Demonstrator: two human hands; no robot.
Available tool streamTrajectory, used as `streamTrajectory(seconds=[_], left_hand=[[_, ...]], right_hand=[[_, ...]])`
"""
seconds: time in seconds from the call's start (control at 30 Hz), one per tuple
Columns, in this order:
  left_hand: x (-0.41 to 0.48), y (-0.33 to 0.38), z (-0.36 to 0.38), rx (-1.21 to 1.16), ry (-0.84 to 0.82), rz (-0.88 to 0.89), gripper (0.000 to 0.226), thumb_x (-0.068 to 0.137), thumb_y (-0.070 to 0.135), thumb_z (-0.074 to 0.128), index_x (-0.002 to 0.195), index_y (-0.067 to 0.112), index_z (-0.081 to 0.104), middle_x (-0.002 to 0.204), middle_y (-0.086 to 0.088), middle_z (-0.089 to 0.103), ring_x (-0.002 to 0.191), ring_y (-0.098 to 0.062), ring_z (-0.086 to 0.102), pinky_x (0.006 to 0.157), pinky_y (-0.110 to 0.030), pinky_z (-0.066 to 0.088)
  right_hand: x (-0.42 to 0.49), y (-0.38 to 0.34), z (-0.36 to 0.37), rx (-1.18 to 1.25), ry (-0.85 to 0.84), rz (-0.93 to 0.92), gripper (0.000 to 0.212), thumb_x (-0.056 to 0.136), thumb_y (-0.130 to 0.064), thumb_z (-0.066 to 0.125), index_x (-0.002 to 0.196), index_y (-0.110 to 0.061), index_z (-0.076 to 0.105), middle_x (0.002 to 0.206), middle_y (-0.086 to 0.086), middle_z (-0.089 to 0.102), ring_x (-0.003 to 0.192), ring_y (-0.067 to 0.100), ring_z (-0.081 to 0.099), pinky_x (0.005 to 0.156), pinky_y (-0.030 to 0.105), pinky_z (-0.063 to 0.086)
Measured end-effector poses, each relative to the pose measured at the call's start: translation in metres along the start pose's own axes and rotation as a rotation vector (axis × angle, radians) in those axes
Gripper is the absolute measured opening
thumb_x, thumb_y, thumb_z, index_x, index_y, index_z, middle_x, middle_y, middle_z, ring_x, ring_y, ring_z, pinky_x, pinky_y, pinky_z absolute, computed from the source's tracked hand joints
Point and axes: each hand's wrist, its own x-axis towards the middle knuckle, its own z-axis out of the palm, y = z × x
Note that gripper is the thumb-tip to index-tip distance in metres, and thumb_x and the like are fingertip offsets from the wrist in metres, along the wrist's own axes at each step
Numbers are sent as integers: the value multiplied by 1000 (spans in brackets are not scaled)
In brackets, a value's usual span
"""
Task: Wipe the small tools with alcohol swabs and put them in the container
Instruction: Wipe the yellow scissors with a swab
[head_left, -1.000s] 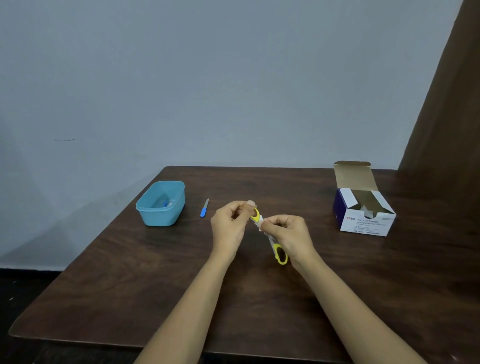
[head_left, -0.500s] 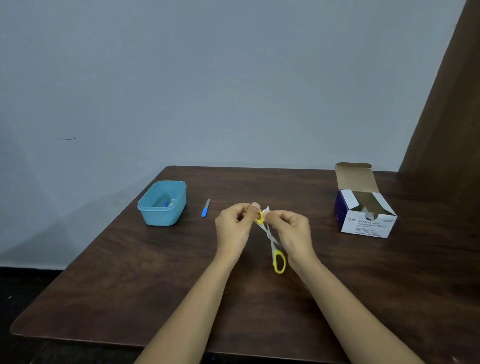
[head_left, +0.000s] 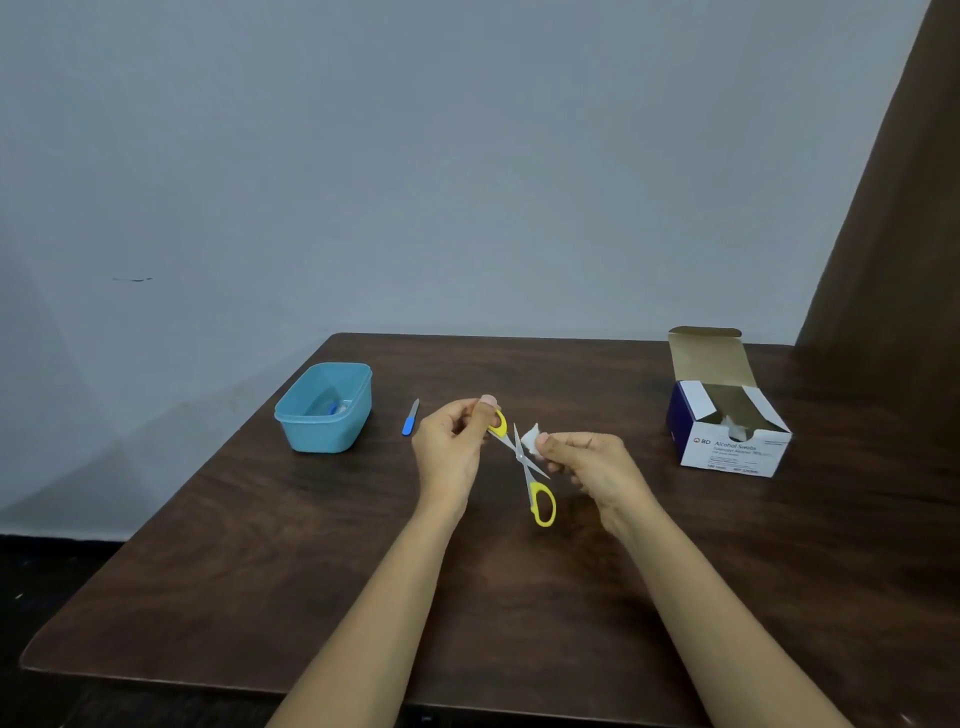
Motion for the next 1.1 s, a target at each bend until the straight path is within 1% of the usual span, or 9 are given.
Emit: streamTrajectory(seconds=[0.1, 0.2, 0.27, 0.33, 0.43, 0.6, 0.8, 1.0, 1.1], left_hand=[[0, 1, 0, 5, 10, -12, 11, 89, 30, 65, 85, 23, 72, 77, 6, 70, 78, -10, 65, 71, -18, 52], [0, 0, 1, 16, -12, 10, 10, 89, 30, 65, 83, 25, 72, 77, 6, 71, 79, -10, 66, 75, -23, 54], [-1, -3, 1, 31, -37, 34, 10, 89, 29, 65, 85, 23, 73, 77, 6, 71, 80, -10, 66, 78, -27, 56], [-2, -5, 3, 50, -61, 47, 12, 89, 29, 65, 86, 22, 74, 76, 5, 71, 80, -12, 67, 78, -30, 57], [-3, -4, 6, 66, -59, 46, 11, 89, 30, 65, 83, 25, 73, 75, 6, 71, 79, -12, 67, 78, -32, 57], [-1, -1, 2, 37, 6, 11, 16, 88, 30, 66, 91, 16, 75, 81, 4, 72, 82, -12, 67, 81, -30, 56], [-4, -3, 7, 43, -47, 12, 10, 88, 29, 67, 79, 30, 71, 77, 5, 71, 80, -13, 67, 80, -32, 58], [1, 2, 2, 10, 27, -45, 11, 87, 30, 67, 87, 21, 73, 82, 3, 71, 85, -13, 66, 81, -28, 56], [0, 1, 2, 20, 13, -44, 14, 87, 31, 67, 87, 19, 74, 81, 3, 72, 83, -13, 67, 81, -30, 56]], right_hand=[[-1, -2, 0, -31, -66, -2, 11, 85, -18, 71, 87, -9, 76, 60, -9, 64, 53, 0, 50, 47, 5, 38], [-3, -3, 2, -73, -113, -37, 8, 84, -18, 72, 86, -12, 77, 70, -9, 71, 60, -3, 61, 55, 6, 42], [-2, -2, 4, -103, -102, -90, 6, 83, -16, 73, 82, -14, 78, 78, -5, 75, 74, 2, 67, 67, 14, 46], [-2, 0, 7, -121, -55, -129, 7, 83, -16, 72, 79, -15, 78, 79, -2, 75, 80, 10, 68, 71, 21, 48], [-2, 0, 10, -112, 3, -117, 11, 84, -20, 71, 76, -15, 77, 76, 3, 73, 74, 11, 64, 69, 21, 49], [-3, 2, 10, -146, -82, -66, 8, 82, -19, 73, 77, -15, 78, 77, -3, 74, 76, 9, 65, 71, 22, 49], [-2, 0, 14, -78, 56, -92, 14, 83, -20, 71, 71, -15, 76, 70, 0, 71, 69, 8, 62, 67, 21, 47], [-4, 0, 14, -102, -77, -51, 9, 82, -20, 72, 78, -13, 78, 79, 1, 75, 74, 9, 64, 66, 17, 49], [-3, 0, 14, -115, -49, -80, 9, 82, -19, 73, 78, -13, 78, 77, 1, 74, 76, 13, 65, 69, 23, 52]])
